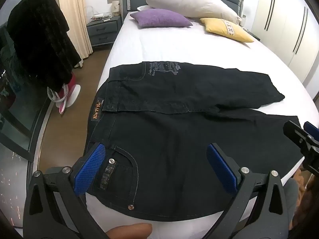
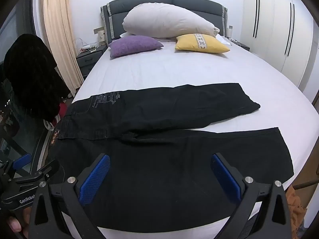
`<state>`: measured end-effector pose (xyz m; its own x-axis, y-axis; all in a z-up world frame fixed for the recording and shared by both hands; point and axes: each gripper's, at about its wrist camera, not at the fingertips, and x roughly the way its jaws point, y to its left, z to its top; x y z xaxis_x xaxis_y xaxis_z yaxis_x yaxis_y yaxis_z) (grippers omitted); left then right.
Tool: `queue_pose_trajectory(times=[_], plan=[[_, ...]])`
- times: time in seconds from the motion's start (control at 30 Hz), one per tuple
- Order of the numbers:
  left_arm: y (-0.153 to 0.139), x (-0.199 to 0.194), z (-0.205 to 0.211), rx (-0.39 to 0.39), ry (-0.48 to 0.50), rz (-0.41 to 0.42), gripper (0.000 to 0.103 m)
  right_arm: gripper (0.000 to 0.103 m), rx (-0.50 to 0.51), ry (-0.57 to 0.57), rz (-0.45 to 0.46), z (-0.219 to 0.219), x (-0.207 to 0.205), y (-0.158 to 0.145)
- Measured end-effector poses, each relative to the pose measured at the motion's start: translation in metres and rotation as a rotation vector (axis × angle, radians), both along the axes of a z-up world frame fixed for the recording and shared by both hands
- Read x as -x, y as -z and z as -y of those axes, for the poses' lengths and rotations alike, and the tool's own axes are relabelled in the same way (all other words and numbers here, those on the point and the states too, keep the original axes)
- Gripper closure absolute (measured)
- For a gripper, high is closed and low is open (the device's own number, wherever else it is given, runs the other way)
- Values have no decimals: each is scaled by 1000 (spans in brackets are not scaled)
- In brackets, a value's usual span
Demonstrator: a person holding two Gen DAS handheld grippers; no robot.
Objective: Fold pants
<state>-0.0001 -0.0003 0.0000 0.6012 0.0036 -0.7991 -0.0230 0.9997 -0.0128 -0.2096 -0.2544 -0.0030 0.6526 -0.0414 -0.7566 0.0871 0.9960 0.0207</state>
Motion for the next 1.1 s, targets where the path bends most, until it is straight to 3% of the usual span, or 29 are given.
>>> queue_pose_trajectory(times=[1.1], plan=[[17,-1,-2,-7,-4,-33,0,0,11,-17,-130,-11,-4,37]])
